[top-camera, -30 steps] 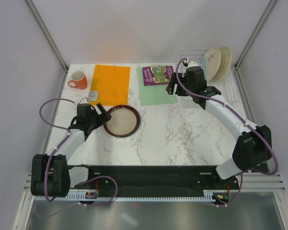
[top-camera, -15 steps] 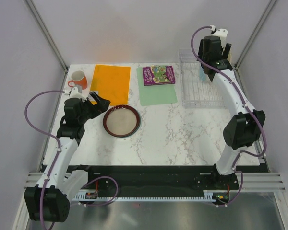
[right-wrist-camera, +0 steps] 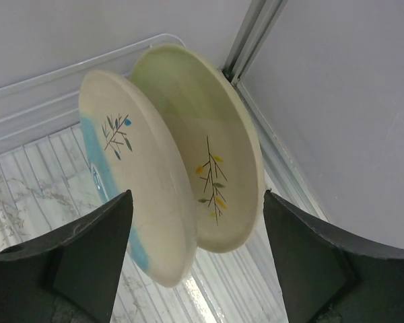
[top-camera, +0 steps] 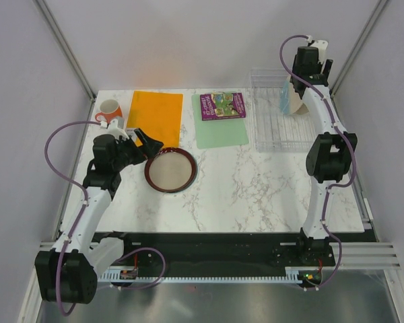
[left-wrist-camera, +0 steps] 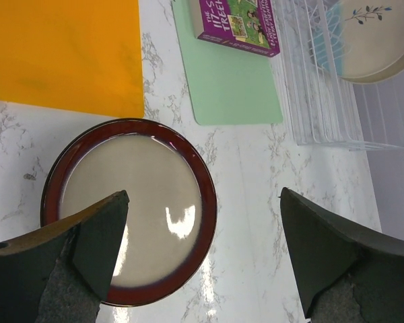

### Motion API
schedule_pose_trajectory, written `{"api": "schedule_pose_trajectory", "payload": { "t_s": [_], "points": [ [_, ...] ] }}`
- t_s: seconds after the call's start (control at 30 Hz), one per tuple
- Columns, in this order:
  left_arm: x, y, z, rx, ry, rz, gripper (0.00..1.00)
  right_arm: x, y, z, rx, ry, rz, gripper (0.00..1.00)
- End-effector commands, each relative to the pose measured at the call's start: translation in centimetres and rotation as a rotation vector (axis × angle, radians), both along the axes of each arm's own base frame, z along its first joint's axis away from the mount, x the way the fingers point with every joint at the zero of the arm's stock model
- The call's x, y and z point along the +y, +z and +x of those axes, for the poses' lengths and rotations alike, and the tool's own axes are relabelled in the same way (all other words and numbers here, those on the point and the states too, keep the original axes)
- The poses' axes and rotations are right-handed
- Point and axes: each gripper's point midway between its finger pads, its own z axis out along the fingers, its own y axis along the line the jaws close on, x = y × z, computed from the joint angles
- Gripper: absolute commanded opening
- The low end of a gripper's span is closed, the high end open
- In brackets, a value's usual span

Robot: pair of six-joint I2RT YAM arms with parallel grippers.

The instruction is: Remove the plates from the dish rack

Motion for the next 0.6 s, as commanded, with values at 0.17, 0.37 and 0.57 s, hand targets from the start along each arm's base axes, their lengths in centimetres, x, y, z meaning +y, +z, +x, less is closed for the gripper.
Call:
{"api": "schedule_pose_trajectory", "payload": {
  "t_s": [0.17, 0.37, 0.57],
  "points": [
    [0.2, 1.4, 1.9, -0.062, -0.002, 0.029, 1.0, 0.1, -1.8, 2.7, 0.006, 0.064, -0.002, 0.77],
    [0.0, 0.6, 1.8, -0.044, -0.014, 0.032, 1.0, -0.8, -4.0, 3.5, -0.005, 0.086, 0.093, 0.64],
    [-0.1, 0.4, 1.7, -0.043, -0.025, 0.035, 1.0, -1.3, -5.2, 3.4, -0.015, 0.112, 0.15, 0.34]
  ]
}}
